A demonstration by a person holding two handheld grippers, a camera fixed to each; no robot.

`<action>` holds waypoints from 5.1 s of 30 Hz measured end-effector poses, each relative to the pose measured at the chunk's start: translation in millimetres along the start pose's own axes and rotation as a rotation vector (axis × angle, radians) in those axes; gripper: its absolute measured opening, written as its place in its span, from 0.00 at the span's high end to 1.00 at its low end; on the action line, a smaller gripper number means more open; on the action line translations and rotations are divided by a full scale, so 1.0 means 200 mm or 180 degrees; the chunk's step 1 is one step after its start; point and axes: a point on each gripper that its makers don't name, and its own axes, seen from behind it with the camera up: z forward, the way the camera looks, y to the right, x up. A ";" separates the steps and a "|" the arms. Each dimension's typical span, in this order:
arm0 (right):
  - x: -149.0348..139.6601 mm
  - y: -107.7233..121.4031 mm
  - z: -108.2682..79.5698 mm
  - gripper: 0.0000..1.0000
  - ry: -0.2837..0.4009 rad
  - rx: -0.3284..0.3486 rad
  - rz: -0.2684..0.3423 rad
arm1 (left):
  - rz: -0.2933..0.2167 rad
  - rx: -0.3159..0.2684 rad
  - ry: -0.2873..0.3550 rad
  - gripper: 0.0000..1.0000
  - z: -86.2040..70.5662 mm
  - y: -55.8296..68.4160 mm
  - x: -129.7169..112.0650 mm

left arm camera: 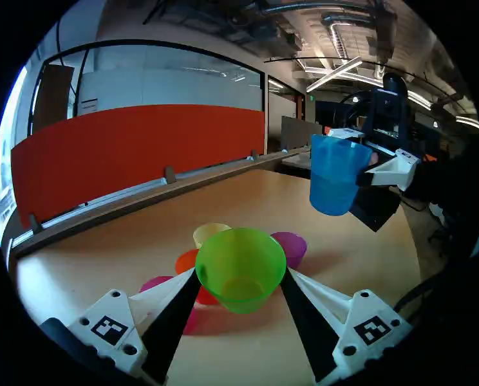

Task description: Pour water

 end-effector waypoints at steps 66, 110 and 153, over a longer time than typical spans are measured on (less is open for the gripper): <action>0.06 -0.05 0.03 0.11 0.0026 0.0067 0.0044 | 0.0021 0.0115 0.0591 0.14 -0.16 0.01 0.23; 0.19 -0.08 0.10 0.11 -0.0011 0.0275 0.0050 | 0.0041 -0.0021 0.0539 0.14 -0.20 0.07 0.17; 0.36 -0.08 0.24 0.11 0.0046 0.0406 -0.0721 | -0.0016 -0.0176 0.0558 0.14 -0.23 0.17 0.09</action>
